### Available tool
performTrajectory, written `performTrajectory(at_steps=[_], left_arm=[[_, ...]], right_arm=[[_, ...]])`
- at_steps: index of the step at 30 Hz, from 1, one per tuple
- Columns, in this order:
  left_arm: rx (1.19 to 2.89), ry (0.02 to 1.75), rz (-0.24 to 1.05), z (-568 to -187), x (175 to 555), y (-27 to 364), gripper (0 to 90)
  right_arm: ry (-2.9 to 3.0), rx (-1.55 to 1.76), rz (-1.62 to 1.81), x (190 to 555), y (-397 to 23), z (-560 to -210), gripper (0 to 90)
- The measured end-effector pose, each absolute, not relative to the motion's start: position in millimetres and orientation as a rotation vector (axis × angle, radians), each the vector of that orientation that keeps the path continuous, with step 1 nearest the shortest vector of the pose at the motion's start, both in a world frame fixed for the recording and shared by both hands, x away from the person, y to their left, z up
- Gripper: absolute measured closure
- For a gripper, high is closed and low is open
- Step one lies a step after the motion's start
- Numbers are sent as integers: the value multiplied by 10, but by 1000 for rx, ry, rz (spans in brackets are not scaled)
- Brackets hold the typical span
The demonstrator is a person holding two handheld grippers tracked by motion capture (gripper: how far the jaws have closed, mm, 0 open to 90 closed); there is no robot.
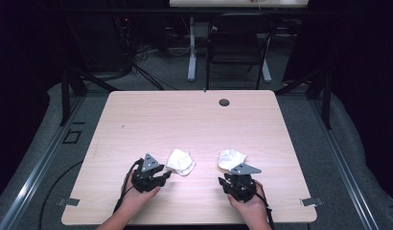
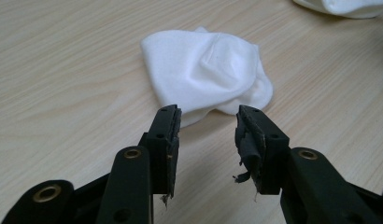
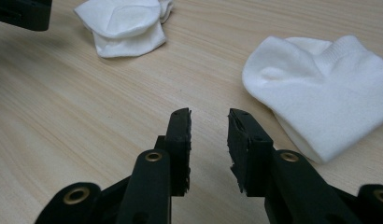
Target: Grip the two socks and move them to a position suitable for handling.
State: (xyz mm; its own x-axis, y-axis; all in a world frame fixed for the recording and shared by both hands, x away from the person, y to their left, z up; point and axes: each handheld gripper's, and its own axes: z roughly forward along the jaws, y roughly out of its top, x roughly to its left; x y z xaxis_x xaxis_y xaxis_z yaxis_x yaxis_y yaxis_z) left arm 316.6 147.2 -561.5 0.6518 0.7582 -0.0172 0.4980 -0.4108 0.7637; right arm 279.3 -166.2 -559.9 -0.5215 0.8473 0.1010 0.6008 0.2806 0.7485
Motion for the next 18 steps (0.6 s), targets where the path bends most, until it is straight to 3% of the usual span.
performTrajectory(at_steps=[18], left_arm=[[2152,919,414,-5637,3376,1023,628]], right_arm=[[2238,1333,1119,2799,-1678,-5605,699]])
